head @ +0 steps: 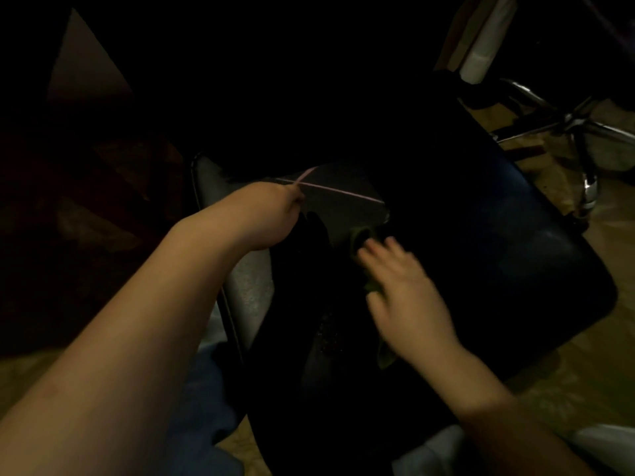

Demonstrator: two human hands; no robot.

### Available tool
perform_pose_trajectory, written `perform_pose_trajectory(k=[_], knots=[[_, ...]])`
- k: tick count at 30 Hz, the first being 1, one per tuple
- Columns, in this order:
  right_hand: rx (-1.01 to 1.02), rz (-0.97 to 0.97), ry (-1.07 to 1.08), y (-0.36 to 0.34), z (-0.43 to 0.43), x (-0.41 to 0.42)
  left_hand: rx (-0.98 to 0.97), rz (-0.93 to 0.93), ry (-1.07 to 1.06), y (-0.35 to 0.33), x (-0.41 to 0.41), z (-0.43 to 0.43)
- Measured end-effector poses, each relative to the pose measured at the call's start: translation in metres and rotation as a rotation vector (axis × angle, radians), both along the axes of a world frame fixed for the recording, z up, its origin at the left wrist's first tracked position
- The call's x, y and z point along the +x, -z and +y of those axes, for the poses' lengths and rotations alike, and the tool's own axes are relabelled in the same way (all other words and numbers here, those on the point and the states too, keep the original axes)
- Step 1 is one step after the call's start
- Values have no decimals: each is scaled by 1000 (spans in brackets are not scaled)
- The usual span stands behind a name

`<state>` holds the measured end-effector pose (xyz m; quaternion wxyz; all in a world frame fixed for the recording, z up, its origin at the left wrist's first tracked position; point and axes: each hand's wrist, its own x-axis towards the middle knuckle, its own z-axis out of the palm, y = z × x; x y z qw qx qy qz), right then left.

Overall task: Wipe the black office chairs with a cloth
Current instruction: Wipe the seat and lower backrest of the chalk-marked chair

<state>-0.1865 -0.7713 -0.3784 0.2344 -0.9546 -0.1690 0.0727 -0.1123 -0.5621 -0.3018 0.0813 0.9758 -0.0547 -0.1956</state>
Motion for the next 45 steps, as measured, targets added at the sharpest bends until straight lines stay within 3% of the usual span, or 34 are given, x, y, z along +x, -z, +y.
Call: perform_pose_trajectory(k=[5, 8, 13, 16, 21, 26, 29, 36, 40, 45], knots=[[17, 40, 310, -9, -75, 24, 17, 40, -40, 1, 0, 4], [63, 43, 374, -8, -89, 24, 33, 52, -48, 2, 0, 12], [-66, -11, 413, -5, -57, 27, 51, 69, -52, 1, -2, 22], [-62, -32, 288, -5, -7, 20, 63, 86, -41, 2, -3, 28], [-36, -40, -120, 5, 83, -16, 56, 69, -38, 6, -2, 29], [-24, -36, -251, 3, 82, -32, 43, 56, -29, 8, -1, 25], [-24, -34, -154, -1, 50, -15, 41, 59, -23, 9, -2, 25], [-42, -19, 331, -2, -72, 23, 59, 100, -45, 12, -4, 36], [-6, 9, 397, -7, -94, 27, 70, 116, -31, 14, -5, 43], [8, 28, 429, -10, -54, 37, 54, 95, -44, 15, -4, 47]])
